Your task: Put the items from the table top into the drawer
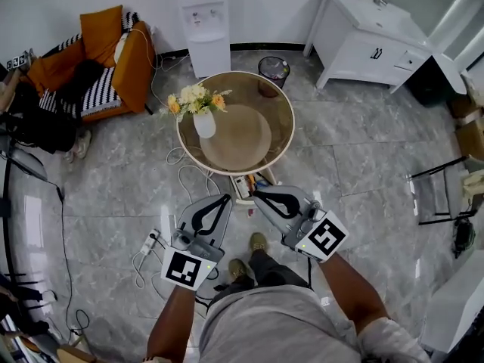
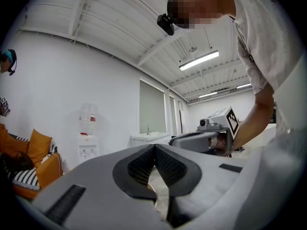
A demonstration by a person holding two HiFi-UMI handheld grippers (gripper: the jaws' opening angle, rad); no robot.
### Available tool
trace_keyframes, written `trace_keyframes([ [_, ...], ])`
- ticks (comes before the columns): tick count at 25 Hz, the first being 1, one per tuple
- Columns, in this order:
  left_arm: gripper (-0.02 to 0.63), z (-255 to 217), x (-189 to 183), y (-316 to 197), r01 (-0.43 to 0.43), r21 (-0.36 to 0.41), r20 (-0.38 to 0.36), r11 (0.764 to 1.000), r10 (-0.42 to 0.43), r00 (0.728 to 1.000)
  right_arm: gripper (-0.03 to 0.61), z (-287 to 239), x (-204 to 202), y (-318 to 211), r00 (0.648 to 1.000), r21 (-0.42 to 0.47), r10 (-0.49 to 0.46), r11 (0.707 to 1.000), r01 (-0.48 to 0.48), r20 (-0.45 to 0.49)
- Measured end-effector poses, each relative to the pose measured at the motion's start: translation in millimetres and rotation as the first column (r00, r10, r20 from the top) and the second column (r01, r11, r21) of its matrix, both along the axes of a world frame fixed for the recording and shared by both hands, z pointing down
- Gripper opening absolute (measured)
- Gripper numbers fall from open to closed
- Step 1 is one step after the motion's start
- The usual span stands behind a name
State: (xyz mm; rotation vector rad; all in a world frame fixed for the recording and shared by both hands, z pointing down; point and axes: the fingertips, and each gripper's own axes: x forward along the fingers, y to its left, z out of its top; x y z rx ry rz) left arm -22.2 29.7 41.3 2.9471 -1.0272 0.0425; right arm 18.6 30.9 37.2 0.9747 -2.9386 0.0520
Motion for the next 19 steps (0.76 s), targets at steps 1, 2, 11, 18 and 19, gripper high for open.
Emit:
trace_keyframes([
  [1, 0.0, -1, 2, 4, -0.003, 0.001, 0.001, 1.0, 0.003, 1.0, -0.002, 0, 3, 4, 1.0, 0.015, 0.003, 1.0, -0.003, -0.005],
  [2, 0.0, -3, 3, 7, -0.005, 0.002, 0.0, 1.0, 0.005, 1.0, -0.002, -1, 5, 7, 1.0, 0.023, 0.006, 1.0, -0.006, -0.005],
  [11, 0.0, -13, 2, 35, -0.011, 0.014, -0.015, 1.0, 0.011, 1.0, -0.002, -10, 5, 36, 1.0, 0.04, 0.008, 0.999, -0.008, -0.005],
  [18, 0.0, -17, 1, 46, -0.011, 0.03, -0.017, 0.999, 0.012, 1.0, -0.002, -14, 3, 49, 1.0, 0.051, 0.001, 0.999, -0.001, -0.01],
  [19, 0.0, -18, 1, 48, -0.012, 0.031, -0.019, 0.999, 0.013, 1.0, -0.002, -15, 3, 50, 1.0, 0.052, 0.0, 0.999, 0.0, -0.011],
])
